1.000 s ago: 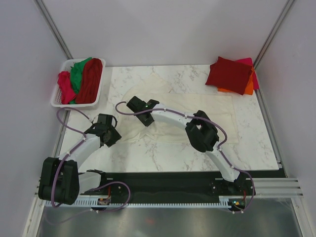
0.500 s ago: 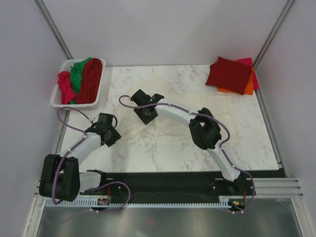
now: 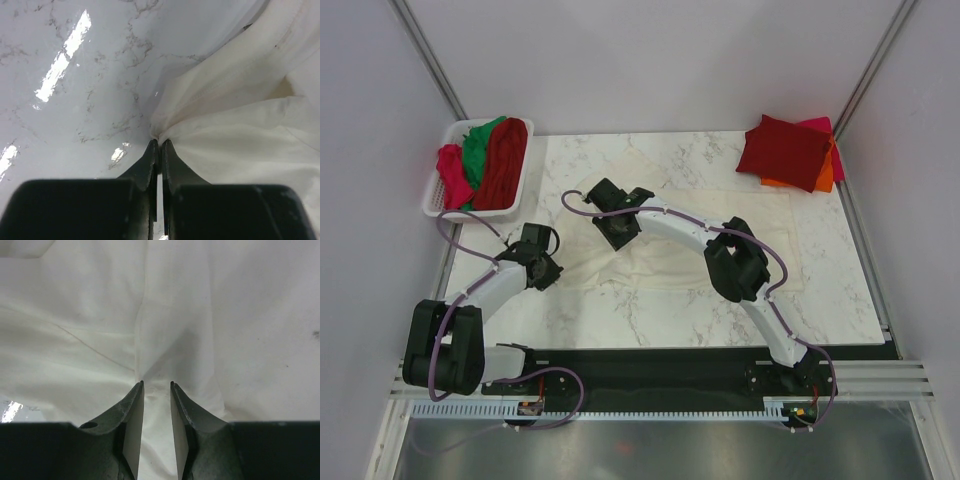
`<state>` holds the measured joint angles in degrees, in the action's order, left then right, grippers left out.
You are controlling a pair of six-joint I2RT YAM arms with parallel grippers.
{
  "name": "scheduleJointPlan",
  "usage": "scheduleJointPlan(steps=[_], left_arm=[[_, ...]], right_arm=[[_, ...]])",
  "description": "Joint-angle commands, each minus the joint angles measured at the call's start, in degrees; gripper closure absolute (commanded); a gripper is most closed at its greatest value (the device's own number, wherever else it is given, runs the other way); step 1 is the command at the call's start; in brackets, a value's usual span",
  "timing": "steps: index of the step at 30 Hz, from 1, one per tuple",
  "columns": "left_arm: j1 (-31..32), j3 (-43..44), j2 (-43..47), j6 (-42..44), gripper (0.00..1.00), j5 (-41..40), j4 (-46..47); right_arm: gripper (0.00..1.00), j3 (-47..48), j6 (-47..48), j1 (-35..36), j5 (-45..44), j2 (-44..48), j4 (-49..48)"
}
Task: Fold and stack the t-shirts
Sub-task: Fold the tshirt
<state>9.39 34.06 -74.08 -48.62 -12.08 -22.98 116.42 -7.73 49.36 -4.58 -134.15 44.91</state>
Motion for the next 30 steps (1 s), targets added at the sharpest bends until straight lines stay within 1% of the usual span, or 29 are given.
scheduleJointPlan(steps=[1, 5, 13, 21, 24, 25, 27, 28, 30], left_arm=[[-0.1, -0.8, 1.0, -1.4, 0.98, -3.7, 0.8], [-0.2, -0.9, 1.2, -1.3, 0.98, -3.8, 0.9], [-0.2, -0.8, 1.0, -1.3, 0.98, -3.9, 0.9], [-0.1, -1.1, 1.5, -1.3, 0.98, -4.1, 0.9], [-0.1, -1.1, 1.3, -1.2, 0.98, -4.2, 1.0], [-0.1, -1.1, 1.2, -1.2, 0.98, -4.1, 0.9], [-0.1, -1.0, 1.1, -1.1, 0.98, -4.2, 0.9], [-0.2, -1.1, 1.1, -1.1, 0.98, -4.2, 0.9], [-0.1, -1.0, 1.0, -1.0, 0.98, -4.2, 1.0]], right_arm=[[0.65, 0.5, -0.5, -0.1, 1.1, 2.3, -1.0], [0.66, 1.5, -0.7, -0.4, 1.5, 0.3, -1.1], [0.65, 1.9, -2.4, -0.2, 6.9, -1.2, -1.7], [0.65, 0.9, -2.7, 0.0, 4.9, -3.4, -2.5], [0.72, 0.8, -2.8, -0.1, 3.1, -4.0, -2.4], [0.79, 0.7, -2.8, -0.1, 2.7, -3.8, -2.4], [0.84, 0.7, -2.6, -0.3, 2.4, -3.3, -2.4], [0.9, 0.7, -2.4, -0.5, 2.2, -3.1, -2.4], [0.94, 0.7, -1.8, -0.8, 1.7, -1.9, -2.3]])
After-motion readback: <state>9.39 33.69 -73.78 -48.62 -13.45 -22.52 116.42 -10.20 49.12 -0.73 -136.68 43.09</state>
